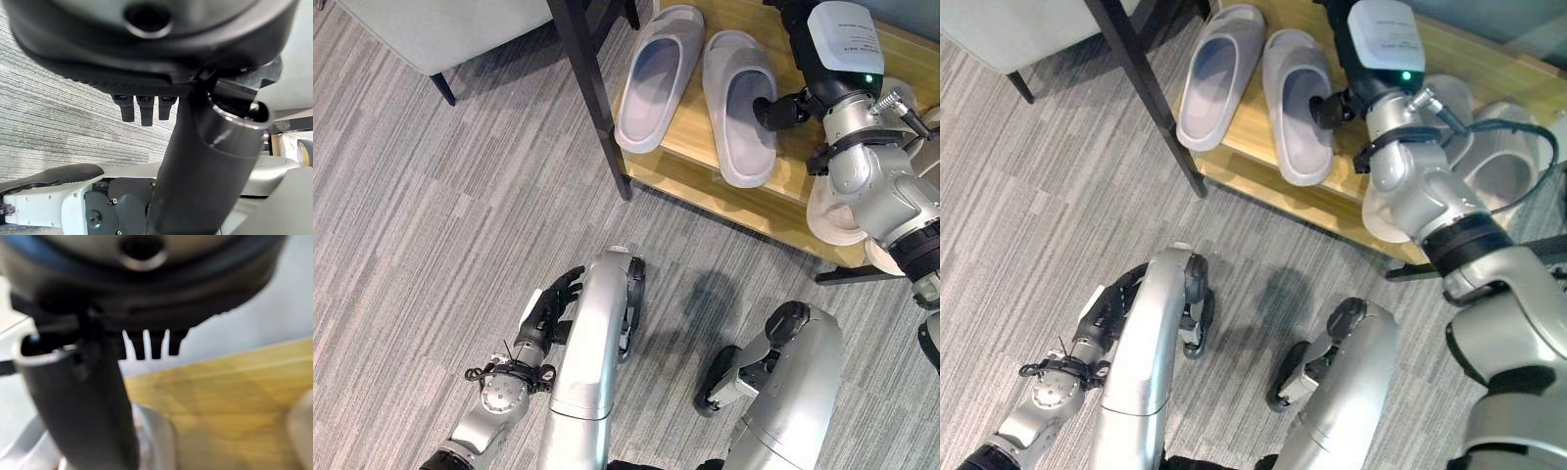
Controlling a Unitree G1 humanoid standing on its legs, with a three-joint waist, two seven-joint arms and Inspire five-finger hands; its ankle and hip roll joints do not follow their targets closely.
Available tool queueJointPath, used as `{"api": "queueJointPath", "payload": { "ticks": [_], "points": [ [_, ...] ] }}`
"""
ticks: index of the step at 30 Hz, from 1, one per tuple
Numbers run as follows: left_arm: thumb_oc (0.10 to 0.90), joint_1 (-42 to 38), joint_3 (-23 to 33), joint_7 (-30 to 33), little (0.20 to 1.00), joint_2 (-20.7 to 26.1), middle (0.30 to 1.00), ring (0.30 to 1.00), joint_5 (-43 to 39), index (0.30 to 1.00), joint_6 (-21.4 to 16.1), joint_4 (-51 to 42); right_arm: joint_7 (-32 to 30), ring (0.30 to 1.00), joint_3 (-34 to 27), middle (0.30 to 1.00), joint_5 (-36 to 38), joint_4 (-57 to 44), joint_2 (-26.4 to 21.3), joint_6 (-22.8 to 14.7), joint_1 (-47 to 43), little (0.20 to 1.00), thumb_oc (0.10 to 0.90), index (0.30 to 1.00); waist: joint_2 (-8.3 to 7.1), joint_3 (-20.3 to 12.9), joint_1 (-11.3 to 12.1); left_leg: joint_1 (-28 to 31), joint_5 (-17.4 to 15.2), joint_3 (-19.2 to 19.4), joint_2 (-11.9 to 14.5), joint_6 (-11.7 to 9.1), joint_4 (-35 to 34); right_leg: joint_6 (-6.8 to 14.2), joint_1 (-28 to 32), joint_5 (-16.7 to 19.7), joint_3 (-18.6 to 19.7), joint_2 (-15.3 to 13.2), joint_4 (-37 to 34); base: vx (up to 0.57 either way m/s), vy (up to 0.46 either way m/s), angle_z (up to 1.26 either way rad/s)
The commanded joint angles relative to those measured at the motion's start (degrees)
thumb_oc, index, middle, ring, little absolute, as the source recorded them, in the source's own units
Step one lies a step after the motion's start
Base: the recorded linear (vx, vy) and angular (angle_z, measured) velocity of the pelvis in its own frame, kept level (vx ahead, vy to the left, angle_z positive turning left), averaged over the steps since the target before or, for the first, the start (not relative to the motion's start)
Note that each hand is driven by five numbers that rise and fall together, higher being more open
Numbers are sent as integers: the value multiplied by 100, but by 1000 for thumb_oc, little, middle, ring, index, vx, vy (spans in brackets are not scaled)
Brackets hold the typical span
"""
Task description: Arrange the slippers neatly on the shoe rack.
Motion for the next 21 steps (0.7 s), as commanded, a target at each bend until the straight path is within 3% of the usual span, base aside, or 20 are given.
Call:
{"api": "queueJointPath", "payload": {
  "ticks": [1, 5, 7, 10, 21],
  "points": [
    [800, -518, 240, 168, 900, -422, 900, 900, 139, 900, -2, -184, -277, 900, -576, 900, 240, -925, -256, -362, -274, 900, 800, 900, -287, -249, -42, 148, -1103, -811, 295, -793, 457, -317, -210, 659, 543, 65, 469, 0, 0, 0],
    [800, -517, 286, 168, 900, -417, 900, 900, 141, 900, -2, -198, -271, 900, -1036, 900, 498, -1222, -187, -429, 173, 900, 800, 900, -286, -249, -65, 148, -1143, -792, 319, -788, 515, -288, -212, 665, 531, 69, 471, -7, -4, -4],
    [800, -584, 310, 203, 900, -480, 900, 900, 149, 900, -8, -161, -249, 900, -1530, 900, 1319, -1449, 99, -711, 674, 900, 800, 900, -268, -249, -110, 148, -1171, -776, 330, -788, 541, -272, -213, 651, 493, 65, 463, 0, 7, -4],
    [800, -662, 280, 194, 900, -459, 900, 900, 193, 900, 16, -125, -171, 900, -1758, 900, 1946, -1517, 325, -858, 932, 900, 800, 900, -260, -249, -113, 148, -1174, -781, 325, -785, 554, -250, -214, 667, 494, 85, 461, 4, 26, -5],
    [800, -859, 228, 299, 900, -552, 900, 900, 205, 900, 59, -29, -188, 900, -2023, 900, 2464, -1721, 685, -918, 1261, 900, 800, 900, -285, -249, -177, 148, -1184, -729, 350, -780, 555, -233, -214, 641, 494, 70, 454, 3, 8, -4]
  ]
}}
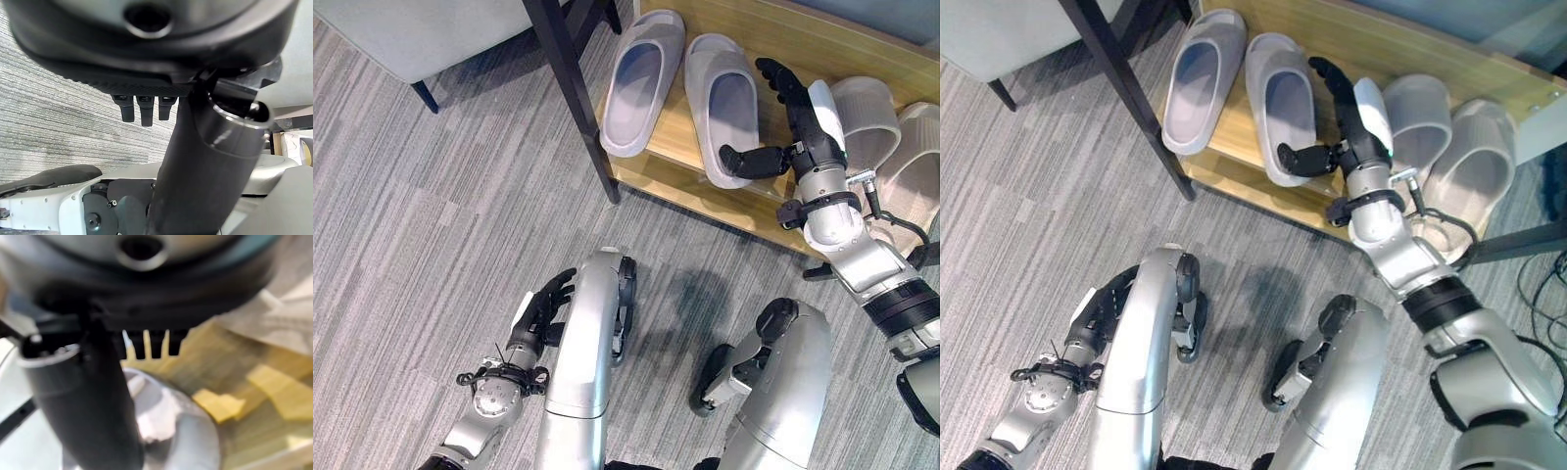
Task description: Arrange the slippers neatly on the shoe rack.
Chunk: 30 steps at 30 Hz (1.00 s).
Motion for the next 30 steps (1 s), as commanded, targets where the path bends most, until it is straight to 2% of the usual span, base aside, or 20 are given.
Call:
{"api": "queueJointPath", "payload": {
  "ticks": [1, 9, 13, 14, 18, 23, 30],
  "points": [
    [800, -1037, 18, 332, 900, -594, 900, 900, 218, 900, 63, 23, -203, 900, -377, 900, 294, -688, 72, -598, -591, 900, 800, 900, -195, -242, -136, 80, -991, -698, 213, -820, 392, -238, -275, 711, 504, -62, 403, 0, 0, 0],
    [800, -1192, -97, 418, 900, -703, 900, 900, 268, 900, 82, 109, -272, 900, -357, 900, 225, -813, 711, -506, -545, 900, 800, 900, -196, -242, -113, 80, -995, -662, 203, -813, 355, -233, -273, 736, 536, -66, 409, 0, 0, 0],
    [800, -1326, -163, 578, 900, -791, 900, 900, 289, 900, 56, 181, -572, 900, -410, 900, -54, -690, 1540, -363, -573, 900, 800, 900, -186, -242, -93, 80, -983, -616, 213, -791, 348, -232, -273, 773, 538, -34, 402, 0, 0, 0],
    [800, -1326, -161, 578, 900, -789, 900, 900, 288, 900, 55, 182, -573, 900, -410, 900, -55, -689, 1542, -362, -574, 900, 800, 900, -189, -242, -94, 80, -983, -616, 213, -791, 348, -232, -273, 773, 538, -34, 402, 0, 0, 0],
    [800, -1436, -218, 694, 900, -852, 900, 900, 303, 900, 38, 214, -762, 900, -479, 900, -149, -488, 2168, -324, -643, 900, 800, 900, -170, -242, -52, 80, -971, -569, 179, -779, 349, -232, -272, 820, 524, -18, 408, 0, 0, 0],
    [800, -1465, -310, 739, 900, -908, 900, 900, 322, 900, 4, 260, -873, 900, -442, 900, -300, -339, 2395, -273, -791, 900, 800, 900, -163, -242, -31, 80, -960, -564, 161, -786, 332, -229, -272, 844, 536, -11, 393, 0, 0, 0],
    [800, -1608, -480, 850, 900, -991, 900, 900, 347, 900, -17, 341, -1196, 900, -468, 900, -437, -172, 2977, -226, -978, 900, 800, 900, -145, -242, 15, 80, -947, -544, 142, -800, 327, -211, -242, 904, 507, -4, 364, 0, 0, 0]
  ]
}}
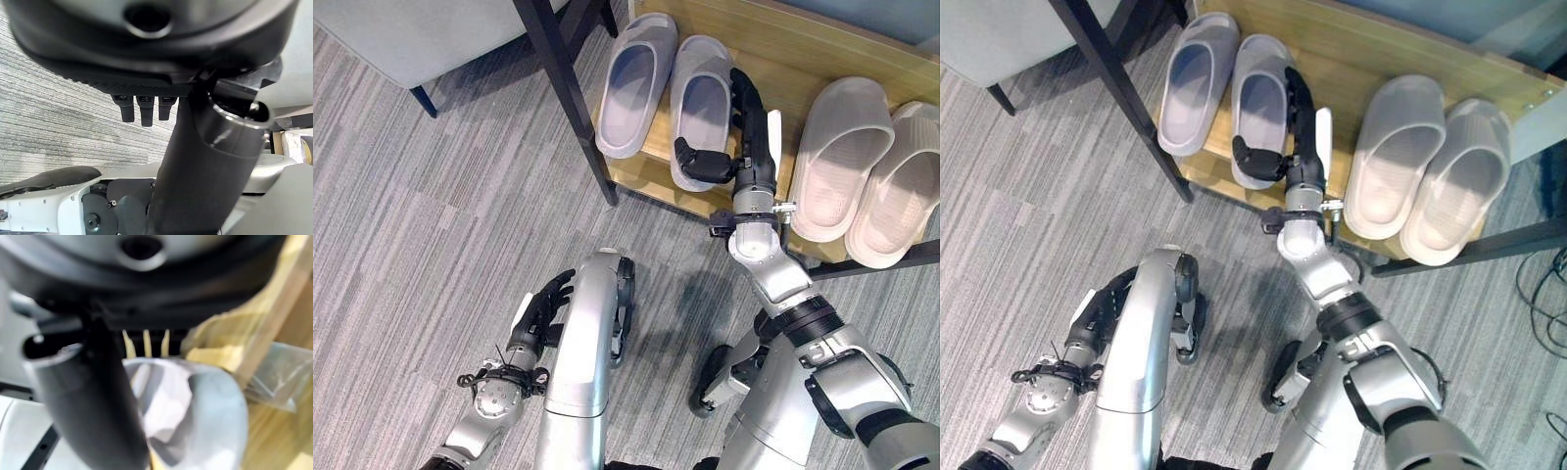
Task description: Arrange the slippers neatly on the shoe rack.
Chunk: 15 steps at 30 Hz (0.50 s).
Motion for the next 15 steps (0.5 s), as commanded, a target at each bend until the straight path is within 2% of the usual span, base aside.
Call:
{"api": "queueJointPath", "payload": {
  "ticks": [1, 7, 15],
  "points": [
    [800, -1673, -452, 699, 900, -943, 900, 900, 342, 900, 3, 301, -75, 900, 300, 900, -328, -321, 575, -401, -1144, 900, 800, 900, -189, -215, 51, -3, -907, -547, 127, -747, 356, -220, -281, 933, 483, -28, 346, 0, 0, 0],
    [800, -1775, -554, 780, 900, -1006, 900, 900, 345, 900, -45, 342, -142, 900, 454, 900, -305, -215, 978, -400, -1235, 900, 800, 900, -150, -215, 99, -3, -876, -553, 101, -757, 339, -206, -275, 967, 450, -22, 325, 0, 0, 0],
    [800, -1864, -718, 799, 900, -1087, 900, 900, 319, 900, -91, 421, -243, 900, 586, 900, -427, -31, 1178, -395, -1487, 900, 800, 900, -113, -215, 143, -3, -831, -571, 67, -779, 310, -190, -241, 1020, 408, -21, 289, 0, 0, 0]
  ]
}}
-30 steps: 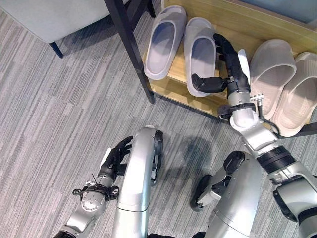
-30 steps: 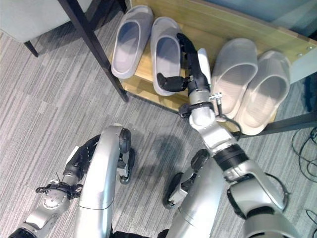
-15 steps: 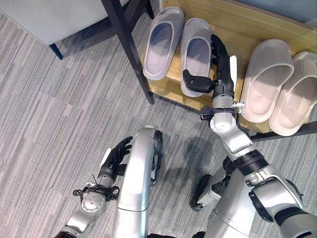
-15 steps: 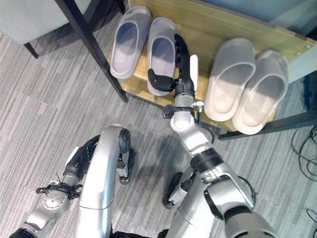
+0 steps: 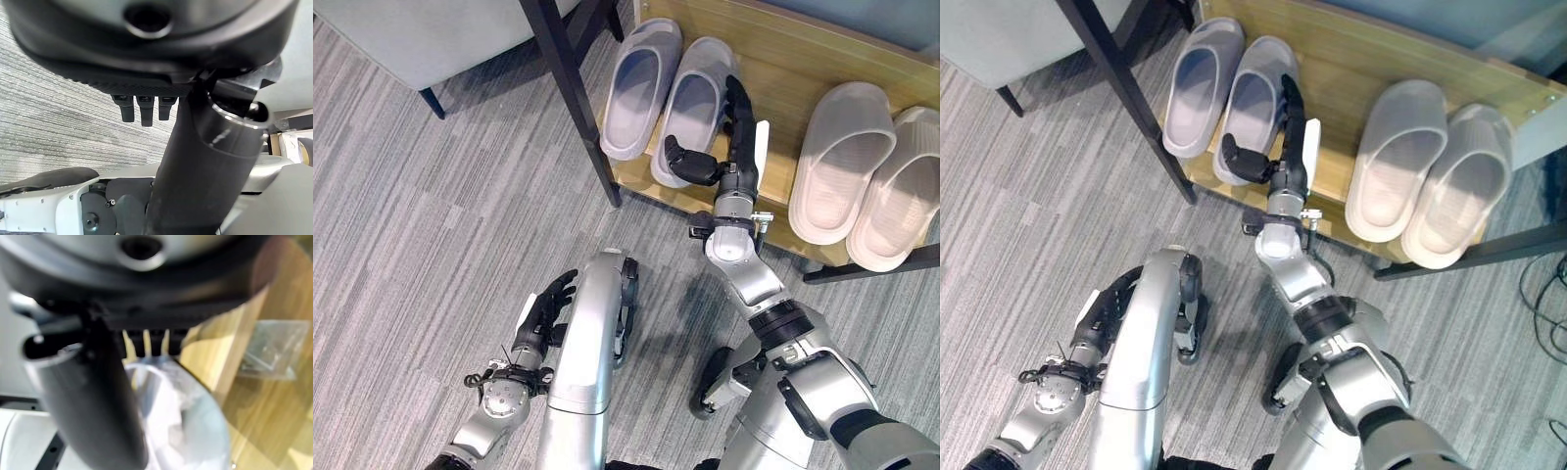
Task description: Arrange the slippers neatly on the shoe rack.
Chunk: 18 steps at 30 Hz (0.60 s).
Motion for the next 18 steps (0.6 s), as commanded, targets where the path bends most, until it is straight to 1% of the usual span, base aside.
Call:
{"api": "queueJointPath", "payload": {
  "ticks": [1, 5, 8, 14, 18],
  "points": [
    [800, -1731, -549, 612, 900, -1025, 900, 900, 220, 900, -31, 299, 199, 900, 689, 900, -400, -116, 494, -397, -1510, 900, 800, 900, -120, -208, 17, -68, -818, -558, 69, -741, 338, -191, -276, 1025, 412, -34, 294, 0, 0, 0],
    [800, -1768, -609, 608, 900, -1025, 900, 900, 225, 900, -66, 310, 131, 900, 735, 900, -450, 10, 625, -381, -1645, 900, 800, 900, -91, -208, 58, -68, -802, -564, 62, -761, 323, -182, -286, 1038, 395, -38, 270, 0, 0, 0],
    [800, -1766, -598, 602, 900, -1039, 900, 900, 234, 900, -66, 347, 134, 900, 745, 900, -517, -28, 624, -363, -1665, 900, 800, 900, -89, -208, 53, -68, -790, -569, 58, -763, 311, -182, -277, 1044, 399, -27, 257, 0, 0, 0],
    [800, -1713, -505, 597, 900, -1069, 900, 900, 284, 900, -42, 340, 183, 900, 592, 900, -850, -613, 317, -288, -1349, 900, 800, 900, -165, -208, -37, -68, -770, -559, 59, -771, 303, -168, -264, 1075, 434, -17, 275, 0, 0, 0],
    [800, -1609, -390, 577, 900, -1090, 900, 900, 328, 900, -29, 291, 161, 900, 314, 900, -1177, -1224, 76, -278, -858, 900, 800, 900, -222, -208, -113, -68, -753, -544, 79, -777, 286, -171, -289, 1068, 453, -5, 263, 0, 0, 0]
  ]
}}
